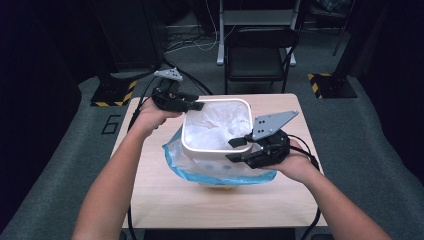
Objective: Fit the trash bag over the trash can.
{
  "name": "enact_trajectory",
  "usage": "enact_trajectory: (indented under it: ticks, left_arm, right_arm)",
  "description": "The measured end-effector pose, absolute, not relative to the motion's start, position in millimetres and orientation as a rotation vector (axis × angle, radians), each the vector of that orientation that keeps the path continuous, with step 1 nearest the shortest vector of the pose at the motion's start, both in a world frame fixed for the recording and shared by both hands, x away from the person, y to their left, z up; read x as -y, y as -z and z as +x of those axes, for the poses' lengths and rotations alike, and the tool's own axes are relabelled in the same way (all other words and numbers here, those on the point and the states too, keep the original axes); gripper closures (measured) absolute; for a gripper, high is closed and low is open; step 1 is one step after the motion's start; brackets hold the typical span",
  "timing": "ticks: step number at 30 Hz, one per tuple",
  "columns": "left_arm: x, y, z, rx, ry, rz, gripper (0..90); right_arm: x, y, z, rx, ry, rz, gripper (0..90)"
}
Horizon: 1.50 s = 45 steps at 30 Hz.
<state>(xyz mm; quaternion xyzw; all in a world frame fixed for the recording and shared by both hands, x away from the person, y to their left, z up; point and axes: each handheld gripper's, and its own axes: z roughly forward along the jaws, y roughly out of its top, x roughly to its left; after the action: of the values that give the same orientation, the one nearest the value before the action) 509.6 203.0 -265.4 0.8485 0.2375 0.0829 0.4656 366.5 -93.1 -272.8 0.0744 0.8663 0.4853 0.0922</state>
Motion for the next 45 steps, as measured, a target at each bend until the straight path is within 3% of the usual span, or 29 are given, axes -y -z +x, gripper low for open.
enact_trajectory:
  ticks: [12, 29, 37, 45]
  left_arm:
    - [-201.2, 256.2, 504.3, -0.621, -0.293, 2.114, 36.5]
    - [-199.4, 234.2, 474.6, -0.51, -0.338, 2.132, 34.0]
    - [-232.1, 232.7, 454.5, -0.5, -0.34, 2.097, 33.9]
    - [-269.9, 258.6, 451.2, -0.568, -0.365, 2.086, 34.5]
  right_arm:
    - [102.8, 264.3, 358.5, -2.545, -1.421, 0.241, 44.3]
    - [139.4, 256.4, 345.9, -2.421, -1.509, 0.322, 40.5]
    - [165.0, 266.9, 344.0, -2.354, -1.468, 0.449, 40.1]
    - [187.4, 295.5, 352.3, -2.288, -1.403, 0.614, 39.1]
